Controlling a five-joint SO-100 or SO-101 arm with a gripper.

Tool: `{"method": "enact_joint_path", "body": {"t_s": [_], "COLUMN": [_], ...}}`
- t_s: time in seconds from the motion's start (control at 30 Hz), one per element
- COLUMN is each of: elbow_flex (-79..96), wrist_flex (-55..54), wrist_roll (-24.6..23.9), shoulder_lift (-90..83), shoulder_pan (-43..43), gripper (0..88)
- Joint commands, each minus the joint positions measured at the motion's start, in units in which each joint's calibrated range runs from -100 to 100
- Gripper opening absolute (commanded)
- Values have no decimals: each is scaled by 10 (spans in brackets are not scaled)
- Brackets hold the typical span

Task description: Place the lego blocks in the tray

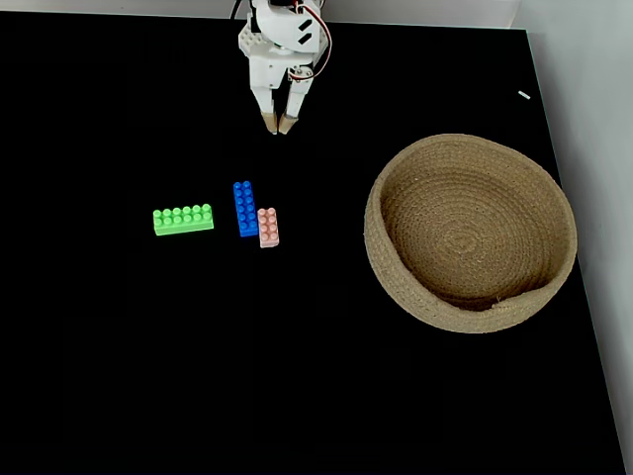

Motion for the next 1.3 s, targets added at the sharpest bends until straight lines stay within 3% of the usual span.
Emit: {"method": "enact_joint_path", "body": {"t_s": [0.0,0.7,0.8,0.93,1.03,1.17,1.27], "elbow_flex": [8,8,8,8,7,-18,-50], "wrist_flex": [5,5,5,2,-7,-19,-24], "wrist_roll": [-1,11,32,-15,-14,-4,5], "shoulder_lift": [-4,-4,-4,-4,-4,9,27], "shoulder_pan": [3,1,1,-4,-5,2,3], "gripper": [0,0,0,0,0,32,107]}}
